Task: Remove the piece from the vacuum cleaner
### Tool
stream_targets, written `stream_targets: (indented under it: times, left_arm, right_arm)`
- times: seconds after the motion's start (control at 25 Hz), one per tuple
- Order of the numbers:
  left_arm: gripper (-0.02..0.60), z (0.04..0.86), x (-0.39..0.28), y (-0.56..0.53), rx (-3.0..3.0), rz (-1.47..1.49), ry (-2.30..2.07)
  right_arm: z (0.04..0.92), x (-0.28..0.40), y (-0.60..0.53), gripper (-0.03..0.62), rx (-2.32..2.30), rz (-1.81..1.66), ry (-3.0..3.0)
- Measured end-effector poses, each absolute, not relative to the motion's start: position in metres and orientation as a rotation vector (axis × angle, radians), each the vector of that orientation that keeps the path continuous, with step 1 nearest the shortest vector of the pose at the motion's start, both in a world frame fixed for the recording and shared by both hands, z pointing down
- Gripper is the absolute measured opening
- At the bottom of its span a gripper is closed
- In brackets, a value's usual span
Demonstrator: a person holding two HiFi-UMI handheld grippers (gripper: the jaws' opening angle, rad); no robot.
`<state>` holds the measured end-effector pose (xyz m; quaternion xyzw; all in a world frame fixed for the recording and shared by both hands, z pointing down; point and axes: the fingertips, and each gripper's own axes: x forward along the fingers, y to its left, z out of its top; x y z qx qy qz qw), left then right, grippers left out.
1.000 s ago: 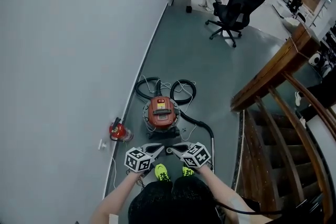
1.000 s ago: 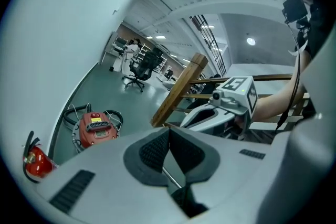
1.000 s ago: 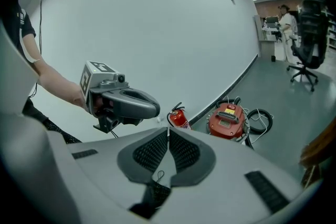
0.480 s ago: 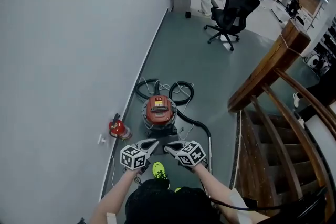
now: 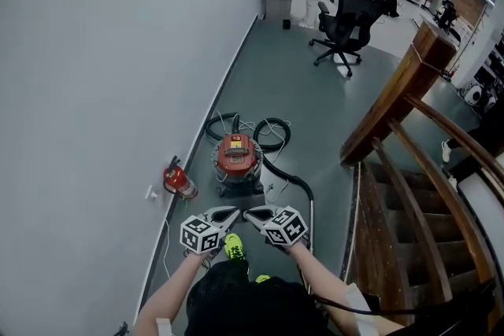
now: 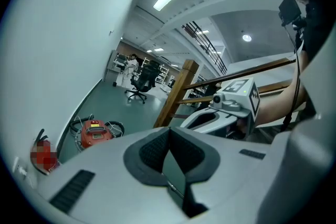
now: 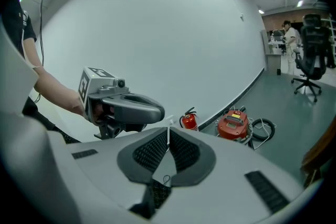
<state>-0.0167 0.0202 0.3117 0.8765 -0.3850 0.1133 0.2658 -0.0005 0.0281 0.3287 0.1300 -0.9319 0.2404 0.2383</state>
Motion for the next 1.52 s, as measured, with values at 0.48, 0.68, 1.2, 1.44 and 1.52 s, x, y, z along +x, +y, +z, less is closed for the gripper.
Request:
stream_targets:
  times: [0.48, 0.68, 1.2, 1.44, 1.52]
  left_arm:
    - [0.012, 0.302, 0.022, 0.101, 2.386, 0.309, -1.091]
    - [0.012, 0.293, 0.039, 0.126, 2.409, 0.300, -1.093]
    - [0.012, 0.276, 0.051, 0.161, 2.469, 0.341, -1.080]
    - [0.012, 0.280, 0.048, 0.172, 2.473, 0.325, -1.081]
    - [0.012, 0.279, 0.046, 0.170, 2.467, 0.304, -1.090]
  right_arm:
    - [0.316, 0.042, 0.100, 0.023, 0.352, 0.616, -2.624]
    - [0.308, 0.050, 0.127, 0.023, 0.335, 0.611, -2.655]
    - [0.282, 0.056, 0.150, 0.023, 0.392, 0.614, -2.707]
    - [0.287, 0.052, 0.157, 0.018, 0.440, 0.679, -2.712]
    - [0.288, 0.051, 0.155, 0.017, 0.438, 0.673, -2.705]
